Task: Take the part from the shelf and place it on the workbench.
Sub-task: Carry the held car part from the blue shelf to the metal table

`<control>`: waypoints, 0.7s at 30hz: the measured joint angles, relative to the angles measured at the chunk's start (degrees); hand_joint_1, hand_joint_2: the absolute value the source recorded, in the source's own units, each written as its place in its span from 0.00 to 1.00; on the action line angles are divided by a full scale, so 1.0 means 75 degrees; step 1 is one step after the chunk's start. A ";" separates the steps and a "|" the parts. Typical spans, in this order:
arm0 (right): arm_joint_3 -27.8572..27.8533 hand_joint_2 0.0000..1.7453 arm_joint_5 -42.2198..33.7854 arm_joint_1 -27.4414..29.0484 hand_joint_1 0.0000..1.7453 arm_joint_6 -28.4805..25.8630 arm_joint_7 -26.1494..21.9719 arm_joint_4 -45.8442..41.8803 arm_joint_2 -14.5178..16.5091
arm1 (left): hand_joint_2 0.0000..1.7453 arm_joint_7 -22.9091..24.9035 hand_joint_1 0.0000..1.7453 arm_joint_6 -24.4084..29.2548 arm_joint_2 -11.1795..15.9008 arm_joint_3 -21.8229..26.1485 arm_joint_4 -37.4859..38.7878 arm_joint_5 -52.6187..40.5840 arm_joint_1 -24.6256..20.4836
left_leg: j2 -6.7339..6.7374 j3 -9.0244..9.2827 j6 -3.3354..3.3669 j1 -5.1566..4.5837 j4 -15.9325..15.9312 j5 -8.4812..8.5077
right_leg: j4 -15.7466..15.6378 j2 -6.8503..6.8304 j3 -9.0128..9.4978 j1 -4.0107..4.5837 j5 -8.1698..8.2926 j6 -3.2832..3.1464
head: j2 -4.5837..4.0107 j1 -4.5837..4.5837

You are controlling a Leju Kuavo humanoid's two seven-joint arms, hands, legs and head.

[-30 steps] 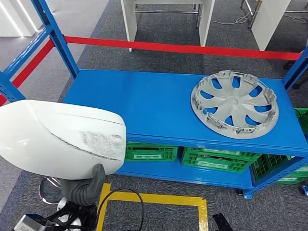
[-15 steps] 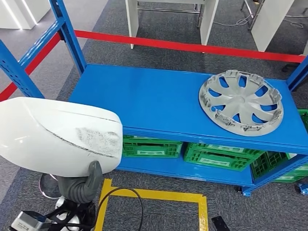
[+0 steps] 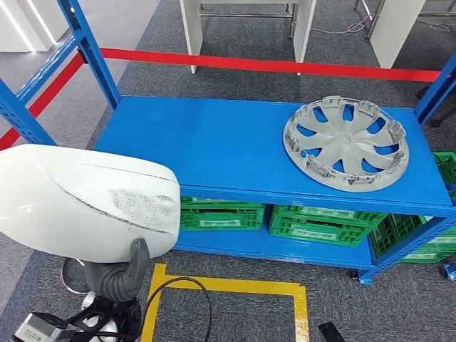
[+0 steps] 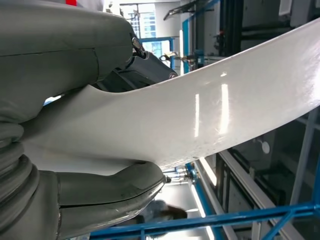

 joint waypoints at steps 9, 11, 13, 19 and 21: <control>0.0101 0.00 0.0001 -0.0049 0.00 0.0144 0.0257 0.0000 -0.0097 | 1.00 -0.0010 1.00 -0.0028 -0.0066 0.0028 -0.0003 0.0217 -0.0018 | 0.0006 0.0753 0.0333 -0.0002 -0.1970 0.0860 | 0.0212 0.0000 -0.0244 0.0031 -0.0115 0.0310 | 0.0000 0.0025; 0.0115 0.00 0.0001 -0.0051 0.00 0.0163 0.0267 0.0000 -0.0124 | 1.00 -0.0010 1.00 -0.0035 -0.0086 0.0034 -0.0003 0.0229 -0.0027 | 0.0024 0.0661 0.0413 -0.0009 -0.2006 0.0955 | 0.0957 0.0009 -0.0533 0.0030 -0.0695 0.0349 | 0.0000 0.0045; 0.0134 0.00 0.0004 -0.0050 0.00 0.0170 0.0278 0.0000 -0.0141 | 1.00 -0.0010 1.00 -0.0039 -0.0101 0.0037 -0.0003 0.0238 -0.0027 | 0.0033 0.0521 0.0449 -0.0042 -0.1996 0.1048 | 0.1867 0.0010 -0.0811 0.0030 -0.1170 0.0374 | 0.0000 0.0055; 0.0167 0.00 0.0063 -0.0103 0.00 0.0197 0.0340 0.0000 -0.0186 | 1.00 -0.0012 1.00 -0.0028 -0.0103 0.0053 -0.0012 0.0255 0.0005 | 0.0034 0.0143 0.0343 -0.0089 -0.1866 0.1325 | 0.0112 0.0020 0.0556 0.0039 -0.0524 0.0337 | 0.0000 0.0050; 0.0169 0.00 0.0071 -0.0113 0.00 0.0202 0.0354 0.0000 -0.0187 | 1.00 -0.0013 1.00 -0.0019 -0.0103 0.0058 -0.0024 0.0252 0.0015 | 0.0037 0.0095 0.0270 -0.0108 -0.1839 0.1429 | -0.0121 0.0040 0.0640 0.0061 -0.0533 0.0269 | 0.0000 0.0040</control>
